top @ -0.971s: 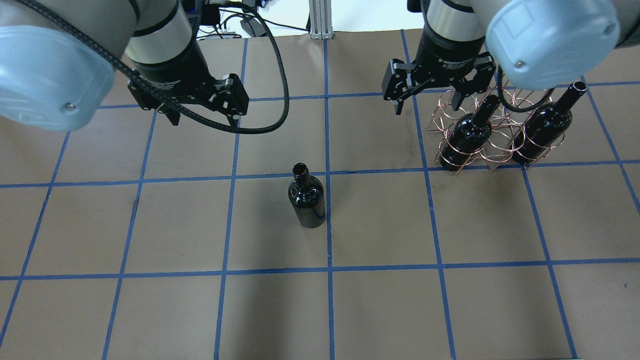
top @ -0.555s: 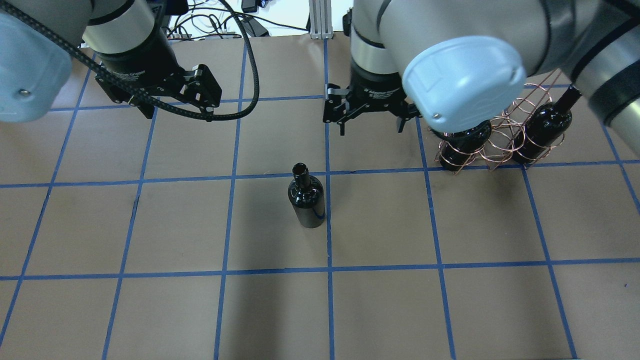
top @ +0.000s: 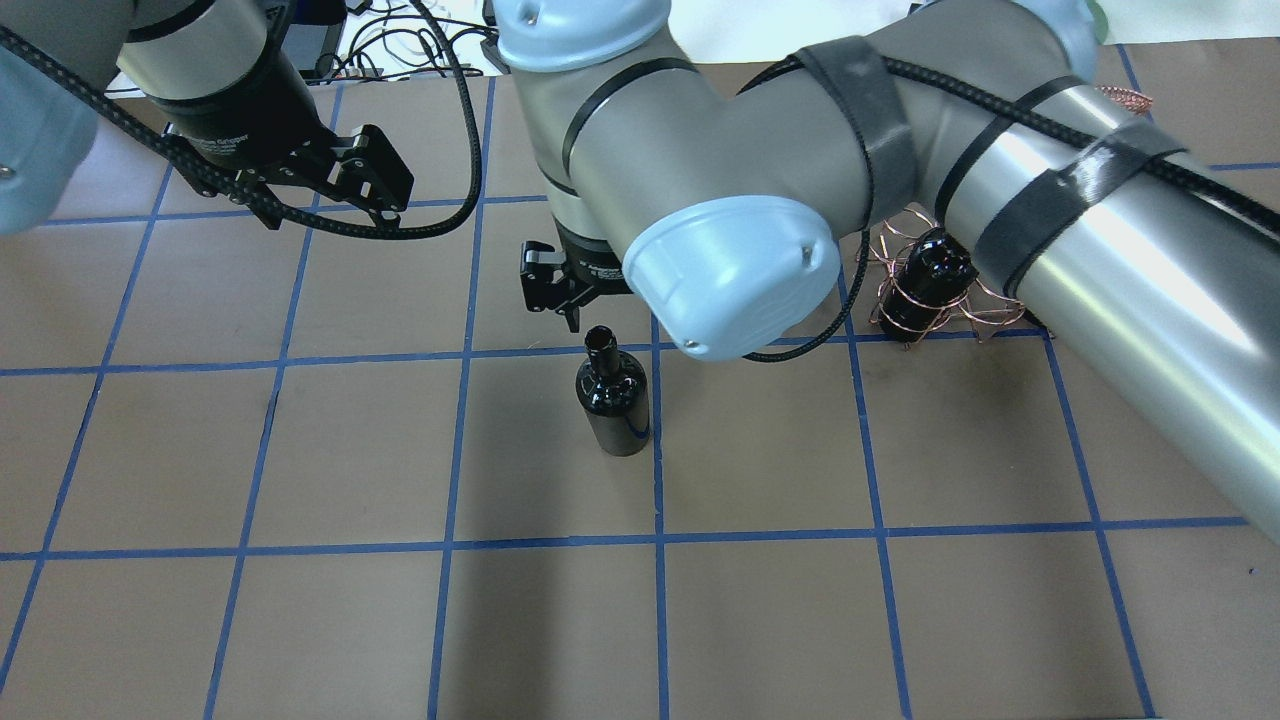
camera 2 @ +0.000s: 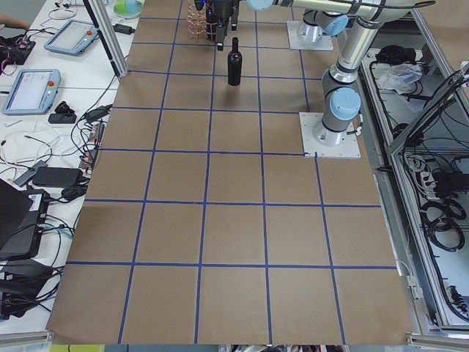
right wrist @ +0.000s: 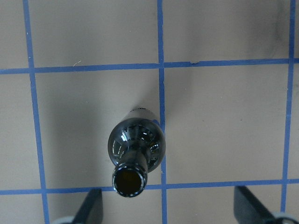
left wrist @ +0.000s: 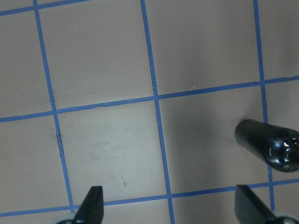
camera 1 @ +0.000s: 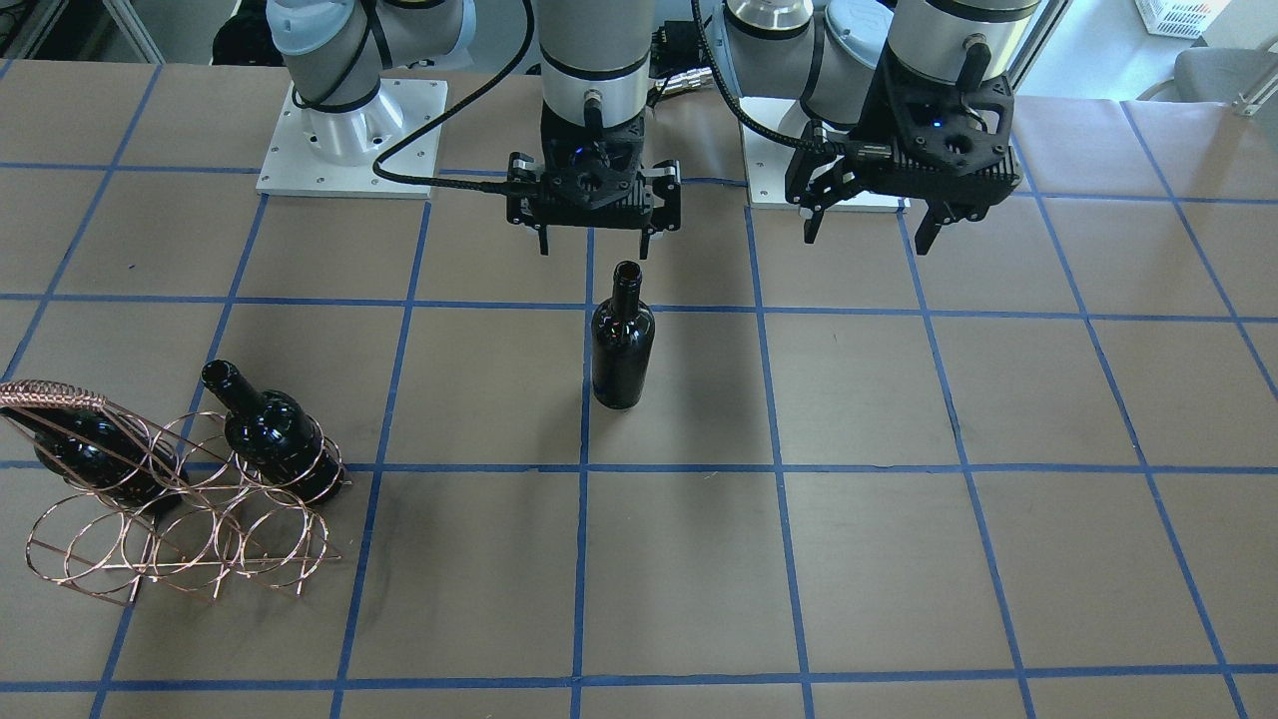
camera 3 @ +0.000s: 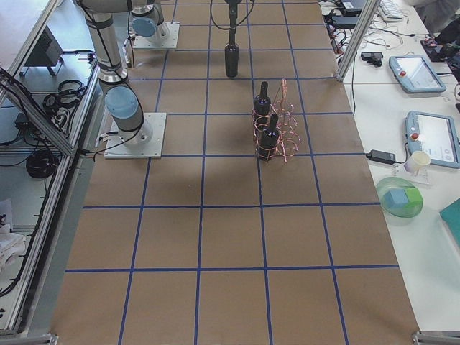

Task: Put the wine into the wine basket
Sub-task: 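Move the right gripper over the standing bottle while the left arm withdraws, then lower the right gripper and close it around the bottle neck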

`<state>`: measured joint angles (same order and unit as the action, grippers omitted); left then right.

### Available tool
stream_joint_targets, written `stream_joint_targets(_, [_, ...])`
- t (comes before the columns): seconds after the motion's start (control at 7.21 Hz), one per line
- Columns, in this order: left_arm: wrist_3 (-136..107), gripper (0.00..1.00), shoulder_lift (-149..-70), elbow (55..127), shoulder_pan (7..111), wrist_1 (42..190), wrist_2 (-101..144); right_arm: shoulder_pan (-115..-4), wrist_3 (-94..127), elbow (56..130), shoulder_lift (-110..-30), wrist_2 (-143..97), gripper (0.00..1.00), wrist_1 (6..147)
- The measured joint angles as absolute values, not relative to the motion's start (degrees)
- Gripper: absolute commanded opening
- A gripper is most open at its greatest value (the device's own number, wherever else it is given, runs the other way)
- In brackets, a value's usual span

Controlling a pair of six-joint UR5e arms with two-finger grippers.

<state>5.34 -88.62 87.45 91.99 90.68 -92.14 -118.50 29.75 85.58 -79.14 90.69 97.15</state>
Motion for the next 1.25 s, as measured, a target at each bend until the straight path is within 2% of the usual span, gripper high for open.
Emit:
stream_joint_targets(0.28, [5.2,1.0,-88.3,88.0,91.9,90.8,-91.7,-119.3,30.0,86.0,-78.0,90.5,0.91,98.4])
stream_joint_targets(0.83, [5.0,1.0,-88.0,88.3,91.9,90.8,-91.7,-119.3,29.5,86.2,-74.7,90.1,0.91,99.7])
stream_joint_targets(1.11, [3.5,1.0,-87.9,88.3,91.9,90.9,-91.8,-119.3,29.1,86.2,-73.7,90.1,0.87,100.8])
stream_joint_targets(1.25, [2.1,1.0,-87.9,88.3,91.9,91.0,-91.9,-119.3,29.1,86.2,-73.4,90.1,0.8,101.1])
